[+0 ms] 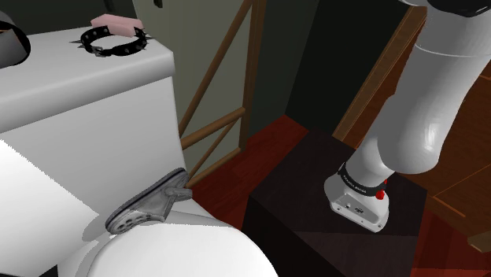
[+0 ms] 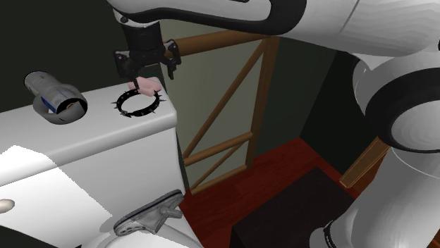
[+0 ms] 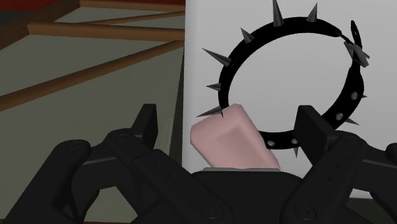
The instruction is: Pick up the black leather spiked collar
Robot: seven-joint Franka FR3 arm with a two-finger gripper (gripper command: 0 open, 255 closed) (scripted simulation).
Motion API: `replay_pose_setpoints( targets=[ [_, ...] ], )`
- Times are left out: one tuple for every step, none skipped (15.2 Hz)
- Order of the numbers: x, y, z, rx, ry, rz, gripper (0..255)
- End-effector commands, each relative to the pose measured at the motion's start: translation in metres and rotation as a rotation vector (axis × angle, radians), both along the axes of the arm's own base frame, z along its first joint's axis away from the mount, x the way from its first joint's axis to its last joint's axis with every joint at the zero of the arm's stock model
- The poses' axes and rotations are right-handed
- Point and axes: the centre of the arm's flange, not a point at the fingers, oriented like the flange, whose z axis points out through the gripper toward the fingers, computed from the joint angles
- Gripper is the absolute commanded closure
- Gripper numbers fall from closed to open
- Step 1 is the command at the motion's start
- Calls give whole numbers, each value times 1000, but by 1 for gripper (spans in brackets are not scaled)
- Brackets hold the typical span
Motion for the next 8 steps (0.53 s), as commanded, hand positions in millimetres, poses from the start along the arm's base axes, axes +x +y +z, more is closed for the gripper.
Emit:
replay_pose_setpoints(
  targets=[
    [2, 3, -7, 0, -1, -1, 0],
    [2, 3, -12, 0, -1, -1, 0],
    [2, 3, -17, 0, -1, -1, 0],
    [2, 3, -23, 0, -1, -1, 0],
    [2, 3, -28, 0, -1, -1, 0],
    [2, 3, -36, 0, -1, -1, 0],
    [2, 3, -36, 0, -1, -1, 0],
    [2, 3, -36, 0, -1, -1, 0]
  ],
)
